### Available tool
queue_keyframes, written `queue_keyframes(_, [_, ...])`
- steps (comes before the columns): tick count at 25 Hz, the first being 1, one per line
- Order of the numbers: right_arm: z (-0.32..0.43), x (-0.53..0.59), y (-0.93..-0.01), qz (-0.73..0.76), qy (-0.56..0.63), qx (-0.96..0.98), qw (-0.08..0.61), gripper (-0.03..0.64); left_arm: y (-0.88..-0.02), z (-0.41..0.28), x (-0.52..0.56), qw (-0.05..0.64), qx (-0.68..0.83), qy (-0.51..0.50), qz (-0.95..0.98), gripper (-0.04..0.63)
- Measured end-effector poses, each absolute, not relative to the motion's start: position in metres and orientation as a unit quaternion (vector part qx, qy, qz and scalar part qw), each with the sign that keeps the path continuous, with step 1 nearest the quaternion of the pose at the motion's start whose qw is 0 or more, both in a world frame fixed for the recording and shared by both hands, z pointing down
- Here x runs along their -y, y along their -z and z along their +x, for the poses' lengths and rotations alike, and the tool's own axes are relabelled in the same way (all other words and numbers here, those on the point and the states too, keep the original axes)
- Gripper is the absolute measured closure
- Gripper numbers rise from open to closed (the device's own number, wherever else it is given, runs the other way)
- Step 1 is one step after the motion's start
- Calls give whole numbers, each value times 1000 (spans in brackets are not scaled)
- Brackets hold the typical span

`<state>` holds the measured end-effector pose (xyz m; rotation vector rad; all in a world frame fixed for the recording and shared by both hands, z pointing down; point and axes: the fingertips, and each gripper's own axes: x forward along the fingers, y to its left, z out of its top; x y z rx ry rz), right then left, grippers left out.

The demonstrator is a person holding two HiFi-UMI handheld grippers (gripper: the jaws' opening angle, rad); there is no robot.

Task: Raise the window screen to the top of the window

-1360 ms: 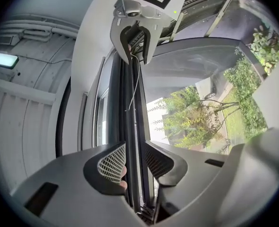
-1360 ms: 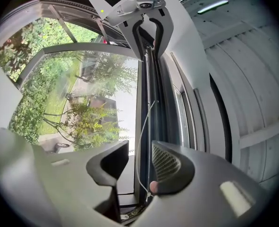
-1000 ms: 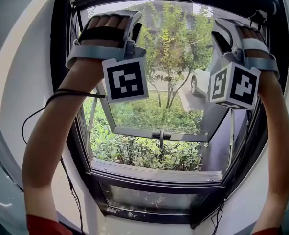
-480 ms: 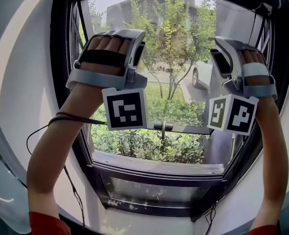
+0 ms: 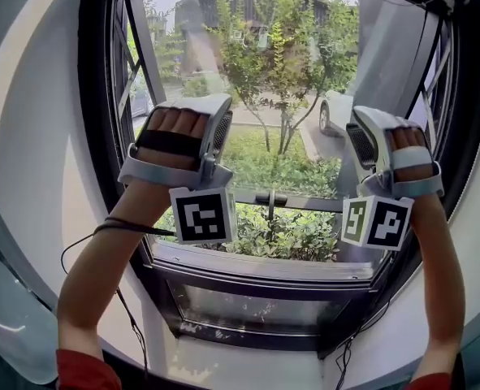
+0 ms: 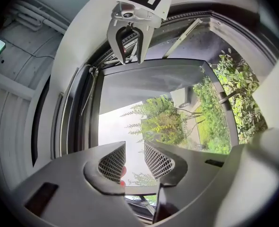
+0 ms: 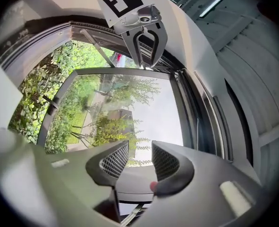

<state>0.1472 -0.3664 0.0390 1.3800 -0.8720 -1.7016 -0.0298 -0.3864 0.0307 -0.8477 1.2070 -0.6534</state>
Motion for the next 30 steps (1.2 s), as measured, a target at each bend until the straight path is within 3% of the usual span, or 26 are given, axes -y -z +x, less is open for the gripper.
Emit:
queue_keyframes(19, [194, 380, -192, 581, 556, 459, 378, 449, -193, -52, 424, 592, -533, 316, -516, 489])
queue_keyframes(30, [194, 369, -289, 596, 485, 543, 340, 449, -307, -50, 402, 451, -540, 247, -666, 489])
